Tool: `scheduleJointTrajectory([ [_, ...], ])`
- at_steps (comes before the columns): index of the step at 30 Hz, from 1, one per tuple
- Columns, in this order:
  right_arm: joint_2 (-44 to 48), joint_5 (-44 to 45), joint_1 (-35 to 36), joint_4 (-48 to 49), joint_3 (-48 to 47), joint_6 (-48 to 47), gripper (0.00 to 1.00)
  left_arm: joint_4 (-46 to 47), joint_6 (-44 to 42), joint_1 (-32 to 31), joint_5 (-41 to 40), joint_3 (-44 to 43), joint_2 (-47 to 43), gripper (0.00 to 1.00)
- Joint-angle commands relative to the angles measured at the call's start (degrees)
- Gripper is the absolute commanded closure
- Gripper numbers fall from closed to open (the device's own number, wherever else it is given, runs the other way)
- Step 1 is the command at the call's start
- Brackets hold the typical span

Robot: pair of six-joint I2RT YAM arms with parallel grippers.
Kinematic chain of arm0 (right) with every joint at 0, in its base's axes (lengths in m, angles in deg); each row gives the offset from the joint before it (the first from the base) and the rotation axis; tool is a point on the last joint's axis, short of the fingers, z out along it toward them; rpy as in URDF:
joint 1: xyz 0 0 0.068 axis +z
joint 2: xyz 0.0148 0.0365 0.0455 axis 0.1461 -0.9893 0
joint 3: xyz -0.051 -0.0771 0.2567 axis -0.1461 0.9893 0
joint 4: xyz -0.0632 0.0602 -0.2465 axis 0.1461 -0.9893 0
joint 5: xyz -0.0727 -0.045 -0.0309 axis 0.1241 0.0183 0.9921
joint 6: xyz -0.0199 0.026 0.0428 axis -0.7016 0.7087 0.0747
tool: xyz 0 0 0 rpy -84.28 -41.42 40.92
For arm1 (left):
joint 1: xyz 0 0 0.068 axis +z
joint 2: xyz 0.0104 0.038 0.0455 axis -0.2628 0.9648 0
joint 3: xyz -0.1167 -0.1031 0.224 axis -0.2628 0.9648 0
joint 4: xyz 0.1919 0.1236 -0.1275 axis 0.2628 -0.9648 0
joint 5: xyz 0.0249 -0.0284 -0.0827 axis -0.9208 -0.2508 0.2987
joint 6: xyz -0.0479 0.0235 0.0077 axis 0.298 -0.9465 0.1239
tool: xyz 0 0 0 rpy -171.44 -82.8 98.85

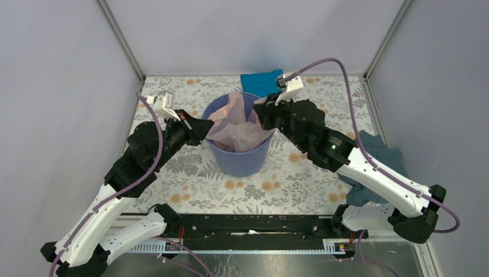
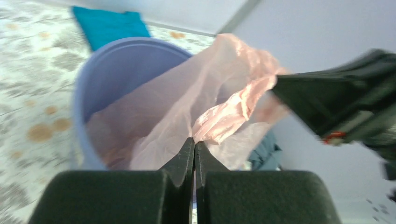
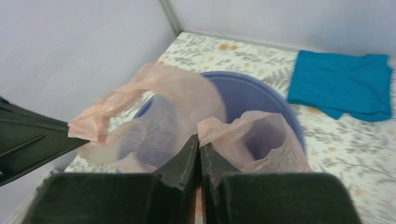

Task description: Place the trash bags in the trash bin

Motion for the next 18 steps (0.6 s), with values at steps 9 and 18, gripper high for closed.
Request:
scheduleJointTrajectory([
  [9,12.7,15.5,-5.0,-10.2,2.1,-4.3,0.96,-14.9,3.8,0.2,-25.7,5.0,-9.1,1.00],
  [18,20.5,7.6,-5.2,-7.5,12.5,0.2,0.87,-17.8,11.4,0.2,-20.2,7.3,-12.8,1.00],
])
